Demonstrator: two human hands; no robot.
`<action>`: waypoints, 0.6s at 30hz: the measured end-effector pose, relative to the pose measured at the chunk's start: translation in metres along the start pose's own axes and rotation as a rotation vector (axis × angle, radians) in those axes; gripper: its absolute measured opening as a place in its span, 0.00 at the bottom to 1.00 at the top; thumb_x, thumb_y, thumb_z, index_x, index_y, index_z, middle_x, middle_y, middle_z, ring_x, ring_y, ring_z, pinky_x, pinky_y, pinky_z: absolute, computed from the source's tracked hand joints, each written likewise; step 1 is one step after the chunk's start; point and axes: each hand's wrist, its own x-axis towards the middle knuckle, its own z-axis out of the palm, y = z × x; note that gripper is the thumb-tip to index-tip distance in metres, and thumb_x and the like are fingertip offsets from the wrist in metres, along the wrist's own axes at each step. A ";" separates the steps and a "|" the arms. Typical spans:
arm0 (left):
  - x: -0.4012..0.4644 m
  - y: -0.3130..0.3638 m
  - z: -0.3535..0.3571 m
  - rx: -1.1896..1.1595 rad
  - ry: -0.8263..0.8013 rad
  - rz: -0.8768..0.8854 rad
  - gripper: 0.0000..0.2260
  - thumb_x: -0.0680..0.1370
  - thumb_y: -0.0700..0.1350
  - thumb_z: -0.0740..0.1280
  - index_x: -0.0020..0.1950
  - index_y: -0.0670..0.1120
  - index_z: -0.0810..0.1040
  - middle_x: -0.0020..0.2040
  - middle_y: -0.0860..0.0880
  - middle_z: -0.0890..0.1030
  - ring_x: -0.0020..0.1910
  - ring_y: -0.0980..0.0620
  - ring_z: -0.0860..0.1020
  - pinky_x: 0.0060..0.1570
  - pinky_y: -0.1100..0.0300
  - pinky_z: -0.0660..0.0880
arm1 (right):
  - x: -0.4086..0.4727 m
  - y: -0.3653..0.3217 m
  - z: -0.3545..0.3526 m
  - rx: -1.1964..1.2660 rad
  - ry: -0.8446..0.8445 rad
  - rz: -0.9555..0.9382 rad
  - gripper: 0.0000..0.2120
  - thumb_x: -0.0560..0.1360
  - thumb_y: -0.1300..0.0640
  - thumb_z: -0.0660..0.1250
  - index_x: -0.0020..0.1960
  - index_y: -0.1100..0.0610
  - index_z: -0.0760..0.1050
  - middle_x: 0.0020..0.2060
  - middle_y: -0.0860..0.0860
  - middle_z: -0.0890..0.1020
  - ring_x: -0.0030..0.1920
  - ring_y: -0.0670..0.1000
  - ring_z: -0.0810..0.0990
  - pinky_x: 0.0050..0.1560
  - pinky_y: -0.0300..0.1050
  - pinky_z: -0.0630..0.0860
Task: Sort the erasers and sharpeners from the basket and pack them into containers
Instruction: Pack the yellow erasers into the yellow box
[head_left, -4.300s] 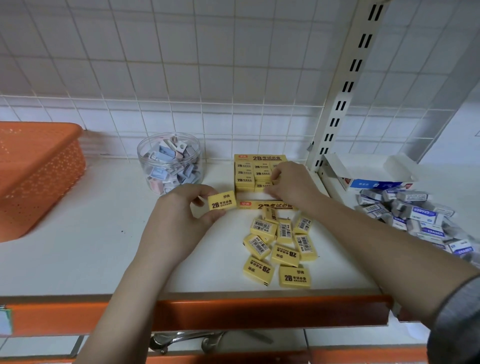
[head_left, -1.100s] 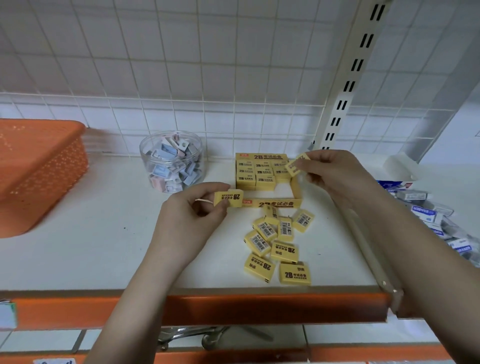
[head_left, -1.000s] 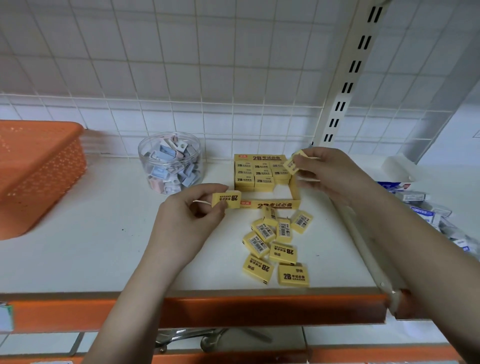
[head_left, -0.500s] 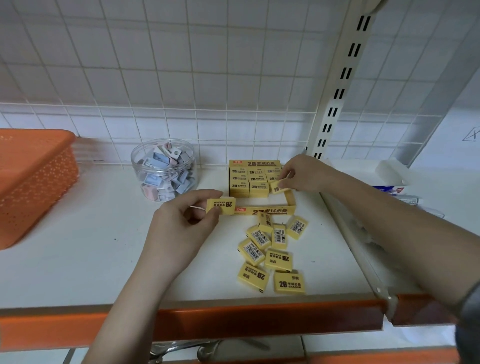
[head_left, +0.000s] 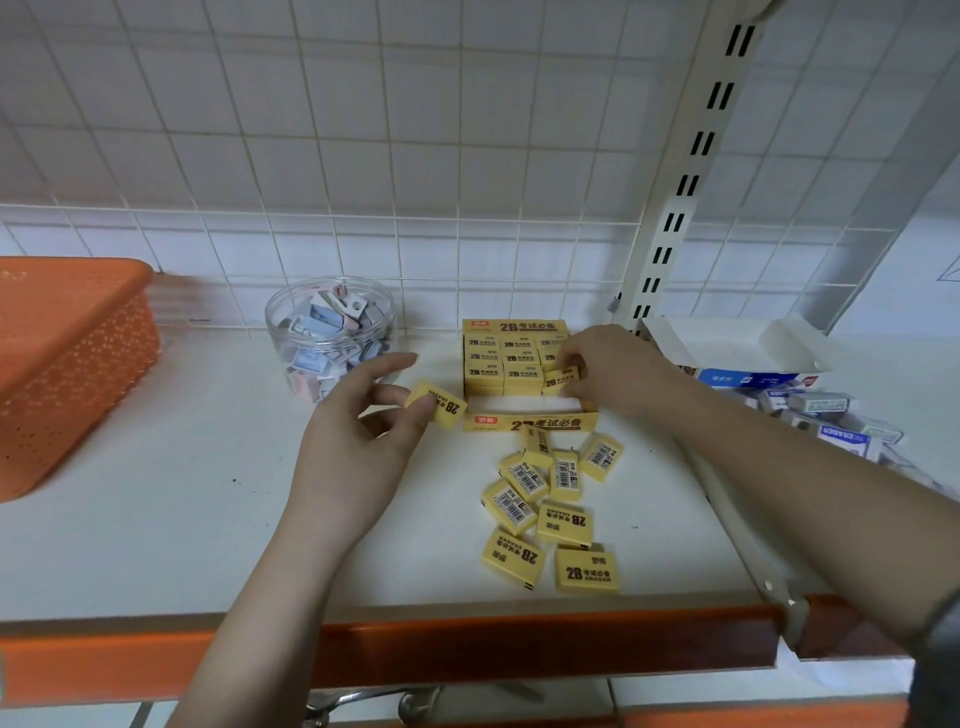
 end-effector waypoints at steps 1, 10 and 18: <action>0.001 0.001 0.000 -0.039 0.010 -0.026 0.10 0.73 0.41 0.70 0.50 0.55 0.78 0.45 0.41 0.81 0.43 0.39 0.80 0.48 0.49 0.77 | 0.000 0.000 0.000 0.007 0.002 0.006 0.13 0.74 0.57 0.69 0.59 0.54 0.77 0.54 0.50 0.77 0.51 0.49 0.76 0.46 0.39 0.69; 0.031 0.009 0.013 -0.305 -0.109 -0.207 0.08 0.77 0.36 0.65 0.50 0.48 0.80 0.39 0.51 0.82 0.39 0.58 0.80 0.44 0.67 0.77 | -0.009 0.002 0.008 0.079 0.062 0.081 0.12 0.74 0.54 0.69 0.58 0.50 0.79 0.54 0.48 0.80 0.54 0.49 0.78 0.53 0.43 0.75; 0.070 0.013 0.048 0.015 -0.313 -0.088 0.08 0.74 0.39 0.70 0.53 0.44 0.81 0.42 0.46 0.82 0.42 0.54 0.80 0.53 0.62 0.77 | -0.082 -0.002 -0.004 0.379 0.319 0.175 0.07 0.76 0.53 0.65 0.48 0.50 0.81 0.42 0.45 0.82 0.41 0.44 0.79 0.41 0.36 0.74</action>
